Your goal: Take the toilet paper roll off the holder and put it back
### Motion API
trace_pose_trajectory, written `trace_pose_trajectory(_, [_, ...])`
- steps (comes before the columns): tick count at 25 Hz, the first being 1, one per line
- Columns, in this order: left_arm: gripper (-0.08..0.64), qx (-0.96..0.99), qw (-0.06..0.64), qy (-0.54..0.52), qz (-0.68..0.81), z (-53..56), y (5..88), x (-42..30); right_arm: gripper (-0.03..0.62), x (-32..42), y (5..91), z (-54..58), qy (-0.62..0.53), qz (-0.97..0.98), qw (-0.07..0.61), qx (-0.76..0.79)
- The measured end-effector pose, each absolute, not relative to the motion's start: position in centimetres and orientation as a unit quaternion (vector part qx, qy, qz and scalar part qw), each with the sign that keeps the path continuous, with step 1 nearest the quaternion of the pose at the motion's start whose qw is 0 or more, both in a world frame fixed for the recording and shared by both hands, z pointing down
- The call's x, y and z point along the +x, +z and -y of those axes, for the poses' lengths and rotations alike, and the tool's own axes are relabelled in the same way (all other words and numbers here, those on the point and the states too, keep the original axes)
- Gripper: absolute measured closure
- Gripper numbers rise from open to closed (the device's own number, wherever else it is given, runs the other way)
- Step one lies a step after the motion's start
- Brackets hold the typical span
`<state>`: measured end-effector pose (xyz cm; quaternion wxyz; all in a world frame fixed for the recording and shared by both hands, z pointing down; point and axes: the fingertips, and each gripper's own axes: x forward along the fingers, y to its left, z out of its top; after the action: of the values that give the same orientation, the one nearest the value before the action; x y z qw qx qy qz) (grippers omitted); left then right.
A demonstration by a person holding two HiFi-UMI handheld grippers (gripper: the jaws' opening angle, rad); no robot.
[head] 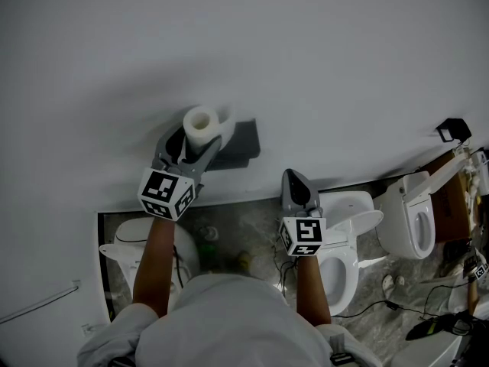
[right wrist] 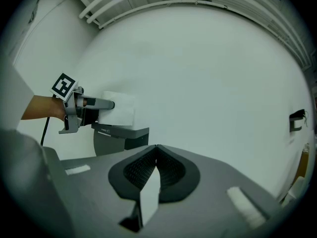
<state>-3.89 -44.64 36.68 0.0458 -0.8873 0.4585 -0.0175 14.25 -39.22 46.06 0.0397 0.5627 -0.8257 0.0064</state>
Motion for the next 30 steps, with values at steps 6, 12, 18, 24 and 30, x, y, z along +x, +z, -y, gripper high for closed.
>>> trace_pose_trajectory(6, [0.249, -0.886, 0.055, -0.02, -0.46, 44.3, 35.7, -3.9, 0.591, 14.2, 45.9, 38.9, 0.006, 0.826, 0.038, 0.563])
trace_pose_trajectory(12, [0.249, -0.887, 0.068, -0.022, -0.456, 43.9, 34.5, -3.8, 0.591, 14.2, 45.7, 38.3, 0.005, 0.825, 0.036, 0.564])
trace_pose_trajectory(18, [0.249, -0.887, 0.078, -0.017, -0.455, 43.5, 33.0, -4.0, 0.591, 14.1, 45.6, 37.7, 0.003, 0.824, 0.034, 0.565])
trace_pose_trajectory(24, [0.25, -0.886, 0.096, -0.012, -0.454, 43.2, 30.3, -4.1, 0.591, 14.0, 45.4, 37.1, 0.002, 0.826, 0.034, 0.563])
trace_pose_trajectory(30, [0.249, -0.881, 0.109, -0.011, -0.46, 43.1, 27.9, -4.0, 0.591, 14.0, 45.3, 36.7, 0.004, 0.83, 0.025, 0.557])
